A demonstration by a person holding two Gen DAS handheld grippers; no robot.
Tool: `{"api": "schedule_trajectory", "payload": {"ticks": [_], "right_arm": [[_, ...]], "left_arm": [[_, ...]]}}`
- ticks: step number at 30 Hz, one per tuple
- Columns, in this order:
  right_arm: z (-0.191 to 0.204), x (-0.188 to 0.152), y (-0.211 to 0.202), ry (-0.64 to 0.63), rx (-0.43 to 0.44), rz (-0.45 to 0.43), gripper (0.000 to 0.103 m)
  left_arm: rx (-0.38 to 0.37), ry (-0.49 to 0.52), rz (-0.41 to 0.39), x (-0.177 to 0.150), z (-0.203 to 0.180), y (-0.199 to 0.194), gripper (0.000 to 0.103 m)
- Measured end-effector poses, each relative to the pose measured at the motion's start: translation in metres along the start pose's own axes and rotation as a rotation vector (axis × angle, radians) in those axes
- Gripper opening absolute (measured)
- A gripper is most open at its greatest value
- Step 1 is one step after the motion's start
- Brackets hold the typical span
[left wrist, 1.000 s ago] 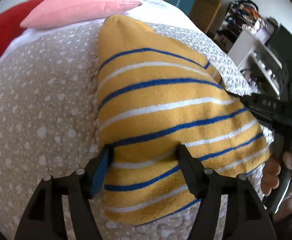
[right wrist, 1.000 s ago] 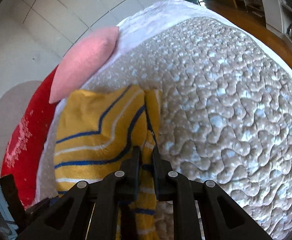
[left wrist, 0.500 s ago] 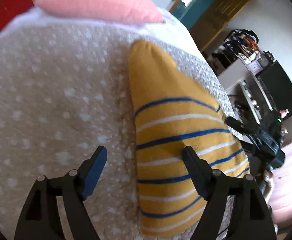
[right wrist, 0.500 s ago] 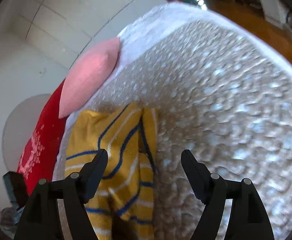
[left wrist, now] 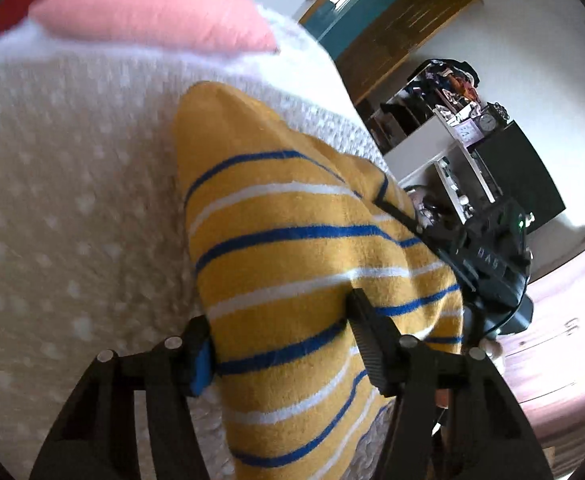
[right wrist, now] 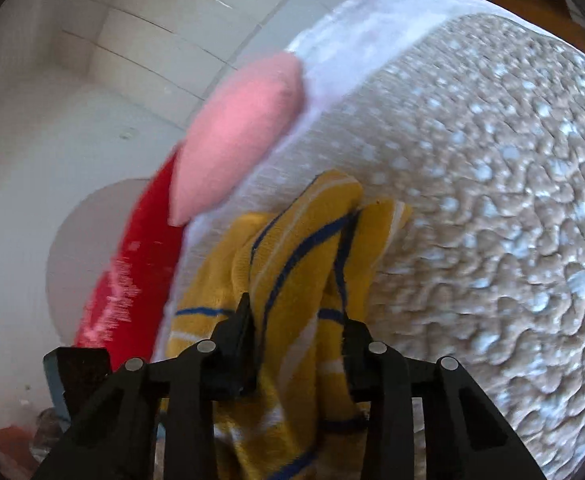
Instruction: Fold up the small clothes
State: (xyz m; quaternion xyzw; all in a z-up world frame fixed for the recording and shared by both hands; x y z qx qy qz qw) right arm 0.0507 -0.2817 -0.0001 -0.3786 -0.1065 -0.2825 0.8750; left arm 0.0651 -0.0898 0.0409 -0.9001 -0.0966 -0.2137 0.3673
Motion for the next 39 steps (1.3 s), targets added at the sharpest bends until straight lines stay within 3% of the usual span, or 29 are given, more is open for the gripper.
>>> {"api": "schedule_trajectory", "payload": {"ticks": [3,6,7,8,12,14,17,19,21,23,24,26,27,30,32,35,39], "right_arm": [[0.009,-0.007,-0.008,-0.018,0.034,-0.028,0.039],[-0.015,-0.021,0.0,-0.006,-0.089,-0.004,0.048],[-0.029,-0.027,0.007,-0.015,-0.187,0.015,0.05],[-0.034,-0.028,0.006,-0.022,-0.21,0.014,0.057],[-0.026,-0.023,-0.029,-0.056,-0.261,-0.062,0.057],[-0.006,-0.02,-0.05,-0.107,-0.254,-0.104,0.057],[0.035,-0.024,-0.073,-0.162,-0.158,-0.13,0.057],[0.055,-0.035,-0.076,-0.188,-0.065,-0.107,0.057],[0.063,-0.056,-0.066,-0.181,0.026,-0.027,0.057],[0.05,-0.07,-0.048,-0.152,-0.012,0.028,0.054],[0.03,-0.077,-0.034,-0.117,-0.09,0.061,0.05],[0.004,-0.083,-0.023,-0.041,-0.117,0.083,0.021],[-0.002,-0.083,-0.027,0.001,-0.099,0.072,0.02],[0.007,-0.08,-0.048,-0.01,-0.119,0.042,0.025],[0.023,-0.075,-0.063,-0.095,-0.181,-0.003,0.039],[0.057,-0.066,-0.076,-0.196,-0.204,-0.062,0.042],[0.095,-0.052,-0.054,-0.257,-0.185,-0.058,0.042]], "left_arm": [[0.102,0.039,0.01,-0.006,-0.001,-0.002,0.06],[0.268,0.051,0.092,-0.028,0.025,0.017,0.061],[0.285,0.054,0.109,-0.038,0.032,0.022,0.062],[0.278,0.054,0.106,-0.045,0.034,0.023,0.063],[0.252,0.037,0.068,-0.057,0.026,0.004,0.063],[0.245,0.04,0.03,-0.068,0.025,-0.017,0.063],[0.249,0.063,-0.037,-0.076,0.012,-0.04,0.063],[0.257,0.087,-0.097,-0.081,0.0,-0.058,0.063],[0.278,0.113,-0.157,-0.086,-0.01,-0.078,0.064],[0.309,0.147,-0.222,-0.087,-0.02,-0.096,0.065],[0.335,0.17,-0.264,-0.088,-0.025,-0.108,0.066],[0.39,0.212,-0.35,-0.091,-0.032,-0.131,0.076],[0.424,0.236,-0.409,-0.093,-0.037,-0.146,0.08],[0.508,0.278,-0.593,-0.099,-0.049,-0.185,0.093],[0.548,0.285,-0.654,-0.103,-0.053,-0.2,0.103],[0.561,0.285,-0.617,-0.102,-0.051,-0.201,0.103],[0.547,0.236,-0.601,-0.107,-0.039,-0.201,0.103]]}}
Point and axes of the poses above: each gripper's, at about its wrist camera, not at the fingertips, and y roughly the way its jaws point, z to its left, x to its top, the point moved 7 cm from there along y, roughly the way its jaws point, and after that the axes turned 8 degrees about -x, right-handed, at the moved point
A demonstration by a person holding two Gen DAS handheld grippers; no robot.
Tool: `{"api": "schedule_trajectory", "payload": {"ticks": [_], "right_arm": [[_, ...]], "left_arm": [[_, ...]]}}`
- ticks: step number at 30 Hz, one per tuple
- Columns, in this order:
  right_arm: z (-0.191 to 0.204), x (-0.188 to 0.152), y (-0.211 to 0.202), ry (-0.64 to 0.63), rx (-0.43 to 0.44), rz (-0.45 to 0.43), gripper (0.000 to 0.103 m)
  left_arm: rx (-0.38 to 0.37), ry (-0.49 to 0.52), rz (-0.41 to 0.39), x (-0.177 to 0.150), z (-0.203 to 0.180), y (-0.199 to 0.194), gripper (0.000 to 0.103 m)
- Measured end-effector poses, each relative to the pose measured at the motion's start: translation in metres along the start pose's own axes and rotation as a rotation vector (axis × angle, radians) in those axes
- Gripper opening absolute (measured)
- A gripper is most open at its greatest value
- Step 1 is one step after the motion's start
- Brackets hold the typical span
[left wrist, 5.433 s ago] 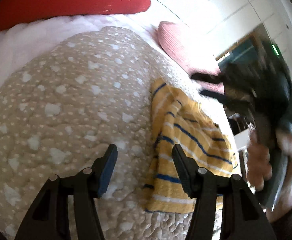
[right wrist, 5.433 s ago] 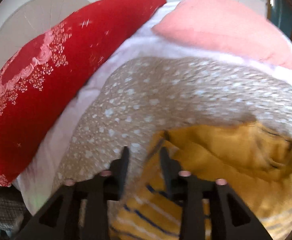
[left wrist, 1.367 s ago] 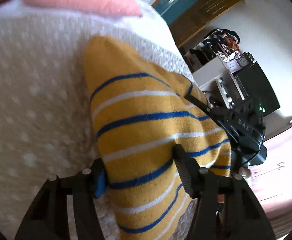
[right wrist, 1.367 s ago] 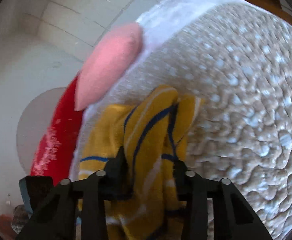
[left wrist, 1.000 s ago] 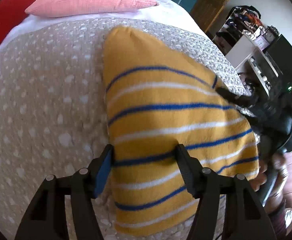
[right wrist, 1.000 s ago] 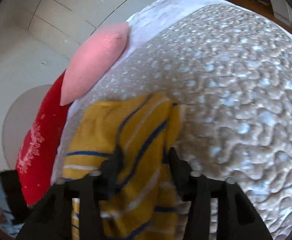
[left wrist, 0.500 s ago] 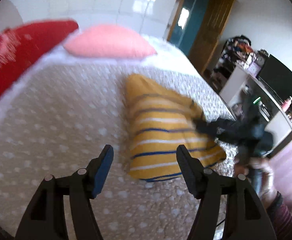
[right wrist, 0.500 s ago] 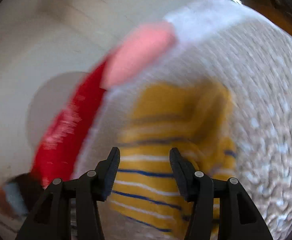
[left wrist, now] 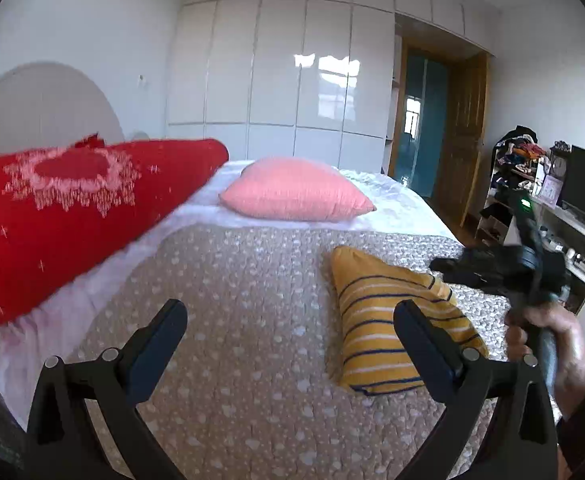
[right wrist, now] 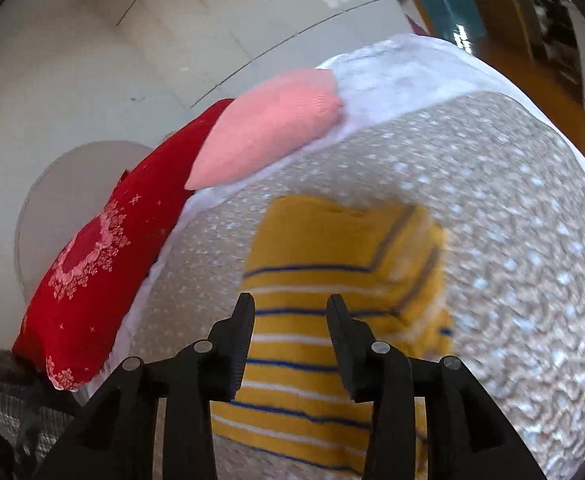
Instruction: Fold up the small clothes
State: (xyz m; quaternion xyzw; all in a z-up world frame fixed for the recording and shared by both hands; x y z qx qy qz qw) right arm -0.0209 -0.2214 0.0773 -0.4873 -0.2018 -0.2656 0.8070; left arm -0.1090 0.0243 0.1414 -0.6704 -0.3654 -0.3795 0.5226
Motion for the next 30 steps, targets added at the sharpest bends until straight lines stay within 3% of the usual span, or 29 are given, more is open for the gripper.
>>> {"api": "schedule_trajectory", "payload": {"ticks": [4,10,13,18,21,25,28,30], "right_arm": [[0.03,0.013,0.038,-0.048,0.003,0.037,0.042],[0.044,0.007,0.132,-0.062,-0.054,0.179,0.041],[0.041,0.008,0.144,-0.025,-0.05,0.18,0.041],[0.043,0.015,0.104,-0.031,0.008,0.119,0.041],[0.016,0.005,0.063,0.01,0.04,0.071,0.041],[-0.048,-0.024,0.031,0.066,-0.056,0.057,0.042],[-0.092,-0.046,0.013,0.174,-0.062,0.067,0.043],[-0.112,-0.056,0.0,0.209,-0.121,0.057,0.047]], "left_arm": [[0.01,-0.06,0.023,-0.011,0.018,0.007,0.103],[0.016,-0.143,0.069,-0.024,0.04,0.015,0.103],[0.027,-0.15,0.057,-0.024,0.045,0.013,0.103],[0.066,-0.146,0.027,-0.021,0.047,0.003,0.103],[0.108,-0.157,0.008,-0.017,0.049,-0.006,0.103],[0.16,-0.183,0.014,-0.017,0.047,-0.016,0.103],[0.133,-0.19,0.028,-0.019,0.04,-0.019,0.103],[0.123,-0.175,0.037,-0.021,0.033,-0.02,0.103]]}}
Point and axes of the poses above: each gripper's, at about its wrist camera, not at the fingertips, and y roughly the way its jaws point, z to its left, x to its top, the point moved 7 cm from there along y, roughly the way its jaws point, and after that the axes turned 8 degrees about -x, right-handed, at the moved point
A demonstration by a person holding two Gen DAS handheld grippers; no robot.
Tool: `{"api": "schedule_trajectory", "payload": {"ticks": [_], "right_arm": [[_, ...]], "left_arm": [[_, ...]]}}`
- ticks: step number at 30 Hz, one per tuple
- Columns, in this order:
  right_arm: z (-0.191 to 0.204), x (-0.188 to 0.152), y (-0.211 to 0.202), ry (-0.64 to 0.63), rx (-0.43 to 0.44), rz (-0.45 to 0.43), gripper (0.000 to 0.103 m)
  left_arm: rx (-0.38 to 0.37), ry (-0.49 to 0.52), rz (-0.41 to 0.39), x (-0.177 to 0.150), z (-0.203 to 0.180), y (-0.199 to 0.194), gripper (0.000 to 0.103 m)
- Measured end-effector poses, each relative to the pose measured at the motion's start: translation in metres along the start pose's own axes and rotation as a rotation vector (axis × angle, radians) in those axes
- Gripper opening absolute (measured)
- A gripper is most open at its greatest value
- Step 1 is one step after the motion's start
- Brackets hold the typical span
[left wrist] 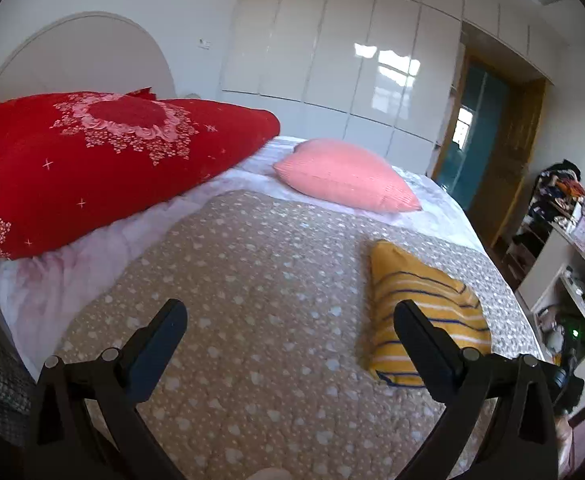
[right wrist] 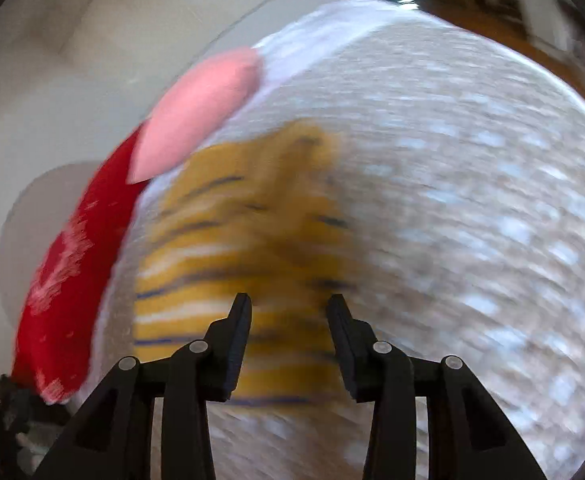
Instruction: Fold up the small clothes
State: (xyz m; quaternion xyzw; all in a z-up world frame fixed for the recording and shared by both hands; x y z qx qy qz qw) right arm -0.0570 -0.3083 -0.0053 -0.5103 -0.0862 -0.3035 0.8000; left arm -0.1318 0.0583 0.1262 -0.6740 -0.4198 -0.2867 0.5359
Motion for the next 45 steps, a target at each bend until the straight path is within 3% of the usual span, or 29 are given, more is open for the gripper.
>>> {"api": "schedule_trajectory", "payload": {"ticks": [4,9,15,19,30,45], "right_arm": [[-0.031,-0.019,-0.032,0.077,0.016,-0.043,0.048],[-0.036,-0.045,-0.068,0.053,-0.015,-0.097,0.052],[-0.026,-0.074,-0.102,-0.012,-0.073,-0.144,0.059],[-0.014,-0.087,-0.12,-0.087,-0.123,-0.19,0.067],[0.001,-0.104,-0.11,-0.172,-0.17,-0.174,0.071],[0.004,-0.113,-0.079,-0.212,-0.214,-0.124,0.071]], "left_arm": [[-0.037,0.008,0.053,-0.012,-0.015,0.001,0.103],[-0.077,0.038,0.151,-0.034,-0.037,0.003,0.103],[-0.074,0.116,0.124,-0.049,-0.063,-0.019,0.103],[-0.061,0.187,0.154,-0.058,-0.076,-0.022,0.103],[-0.072,0.214,0.306,-0.094,-0.083,0.003,0.103],[-0.059,0.197,0.396,-0.118,-0.074,0.029,0.103]]}}
Point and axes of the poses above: each gripper's, at about its wrist camera, not at the fingertips, and y roughly the way its jaws point, z to its left, x to its top, the point moved 7 cm from there along y, roughly the way its jaws point, and after that the axes turned 8 degrees about -x, right-handed, at the moved point
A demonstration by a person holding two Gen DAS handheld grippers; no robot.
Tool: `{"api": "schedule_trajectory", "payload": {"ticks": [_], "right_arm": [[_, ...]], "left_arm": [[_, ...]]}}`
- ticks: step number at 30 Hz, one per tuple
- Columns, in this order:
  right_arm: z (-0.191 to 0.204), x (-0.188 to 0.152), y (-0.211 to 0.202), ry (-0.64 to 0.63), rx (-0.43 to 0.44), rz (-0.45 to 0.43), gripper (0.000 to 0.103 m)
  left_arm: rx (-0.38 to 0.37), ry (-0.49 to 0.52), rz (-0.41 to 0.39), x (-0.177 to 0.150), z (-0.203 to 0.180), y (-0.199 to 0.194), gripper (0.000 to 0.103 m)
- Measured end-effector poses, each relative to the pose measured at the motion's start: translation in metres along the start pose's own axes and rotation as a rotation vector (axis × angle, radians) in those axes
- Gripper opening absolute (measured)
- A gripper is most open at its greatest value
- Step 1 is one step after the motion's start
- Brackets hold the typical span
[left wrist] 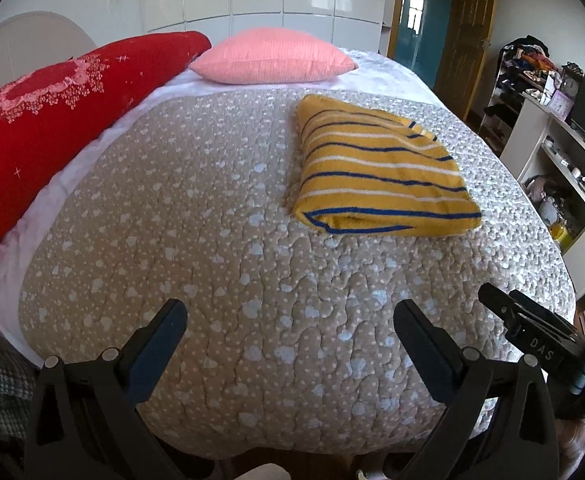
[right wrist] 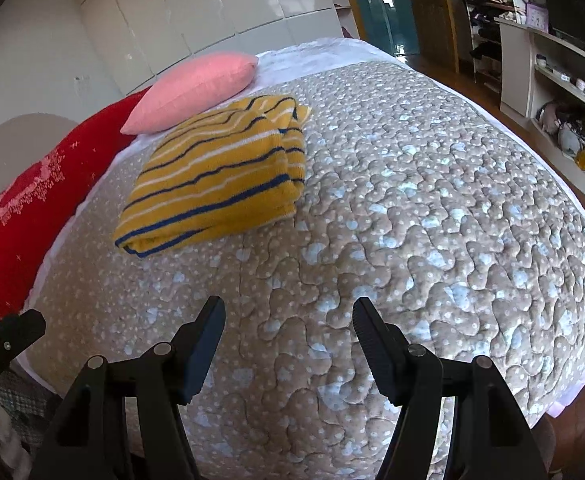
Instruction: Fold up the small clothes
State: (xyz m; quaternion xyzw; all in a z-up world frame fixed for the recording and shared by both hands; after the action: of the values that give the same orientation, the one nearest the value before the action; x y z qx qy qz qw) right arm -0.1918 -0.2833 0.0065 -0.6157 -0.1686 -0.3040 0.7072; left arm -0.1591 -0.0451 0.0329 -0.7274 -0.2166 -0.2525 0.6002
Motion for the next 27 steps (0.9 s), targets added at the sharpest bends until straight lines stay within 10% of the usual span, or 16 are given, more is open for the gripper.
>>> {"api": "schedule_trajectory", "payload": {"ticks": [27], "right_arm": [[-0.004,-0.002,0.016,-0.218,-0.38,0.004,0.071]], "left_arm": [[0.007,-0.009,0.073,-0.007,0.0,0.03,0.103]]}}
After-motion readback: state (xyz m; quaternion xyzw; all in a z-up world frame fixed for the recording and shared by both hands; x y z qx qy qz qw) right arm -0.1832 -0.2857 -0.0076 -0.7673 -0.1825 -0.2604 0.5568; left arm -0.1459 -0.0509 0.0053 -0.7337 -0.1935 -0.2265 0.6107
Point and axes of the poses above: each gripper's, at about its wrist camera, not at the fingertips, and y roughly the way its jaws point, z to its left, x to its top, the point moved 7 cm from there along y, roughly the way its jaws point, and after that the axes turned 8 degrees about -x, right-handed, at the moved point
